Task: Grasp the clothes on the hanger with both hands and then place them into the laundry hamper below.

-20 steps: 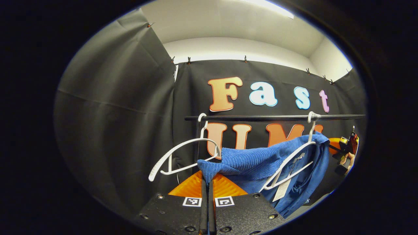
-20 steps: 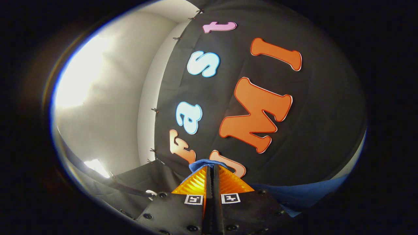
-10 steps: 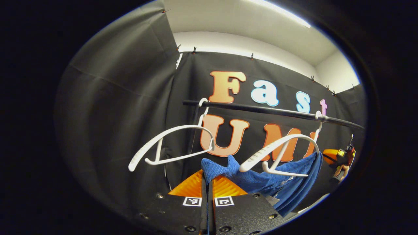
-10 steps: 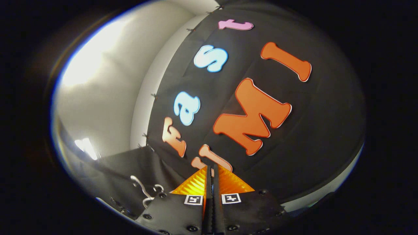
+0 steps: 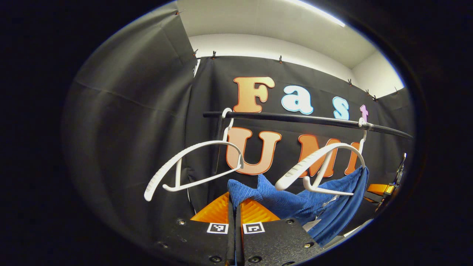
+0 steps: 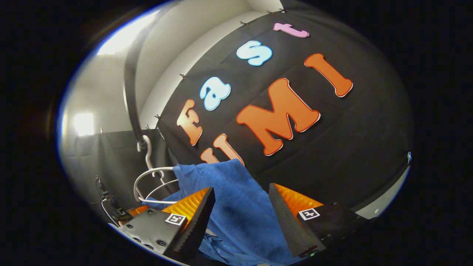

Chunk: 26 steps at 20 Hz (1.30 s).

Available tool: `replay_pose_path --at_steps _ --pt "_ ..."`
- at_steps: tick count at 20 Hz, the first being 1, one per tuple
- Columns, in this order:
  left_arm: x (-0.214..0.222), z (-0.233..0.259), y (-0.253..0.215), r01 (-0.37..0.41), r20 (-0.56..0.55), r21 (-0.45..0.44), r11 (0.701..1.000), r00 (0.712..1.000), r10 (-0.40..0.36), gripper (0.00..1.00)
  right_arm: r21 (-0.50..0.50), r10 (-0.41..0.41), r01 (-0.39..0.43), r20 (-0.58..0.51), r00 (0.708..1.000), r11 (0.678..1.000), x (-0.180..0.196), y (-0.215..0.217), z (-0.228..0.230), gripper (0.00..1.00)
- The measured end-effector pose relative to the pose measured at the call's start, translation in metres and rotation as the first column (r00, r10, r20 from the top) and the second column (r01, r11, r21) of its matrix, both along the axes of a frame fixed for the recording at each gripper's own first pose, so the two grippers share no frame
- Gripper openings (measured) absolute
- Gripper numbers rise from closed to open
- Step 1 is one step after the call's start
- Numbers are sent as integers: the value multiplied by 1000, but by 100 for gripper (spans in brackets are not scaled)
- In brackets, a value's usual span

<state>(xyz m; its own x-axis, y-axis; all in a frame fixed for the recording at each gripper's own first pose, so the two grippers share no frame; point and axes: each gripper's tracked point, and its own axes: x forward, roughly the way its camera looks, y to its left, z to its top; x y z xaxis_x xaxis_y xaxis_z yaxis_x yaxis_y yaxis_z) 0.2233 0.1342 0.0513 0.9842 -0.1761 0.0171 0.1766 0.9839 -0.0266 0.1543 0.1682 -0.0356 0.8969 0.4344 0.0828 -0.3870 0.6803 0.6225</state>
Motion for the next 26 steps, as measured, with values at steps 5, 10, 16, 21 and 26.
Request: replay_pose_path --at_steps 5,10,16,21,26 --pt "4 -8 -5 44 -26 6 999 999 -44 1 -147 -25 19 -37 999 989 0 24 -38 97" --pt "9 -14 -8 110 -43 -9 994 993 -110 1 -237 -59 42 -68 996 971 14 49 -65 97" --pt "14 -18 -1 147 -68 -84 986 986 -153 1 -195 -100 71 -141 985 978 15 47 -65 10" --pt "22 -17 7 131 -64 -85 988 989 -137 1 83 17 -4 -149 989 997 1 34 -34 8" --pt "25 -27 7 114 -89 -76 991 989 -120 1 331 9 20 -85 996 943 -1 -18 2 8"
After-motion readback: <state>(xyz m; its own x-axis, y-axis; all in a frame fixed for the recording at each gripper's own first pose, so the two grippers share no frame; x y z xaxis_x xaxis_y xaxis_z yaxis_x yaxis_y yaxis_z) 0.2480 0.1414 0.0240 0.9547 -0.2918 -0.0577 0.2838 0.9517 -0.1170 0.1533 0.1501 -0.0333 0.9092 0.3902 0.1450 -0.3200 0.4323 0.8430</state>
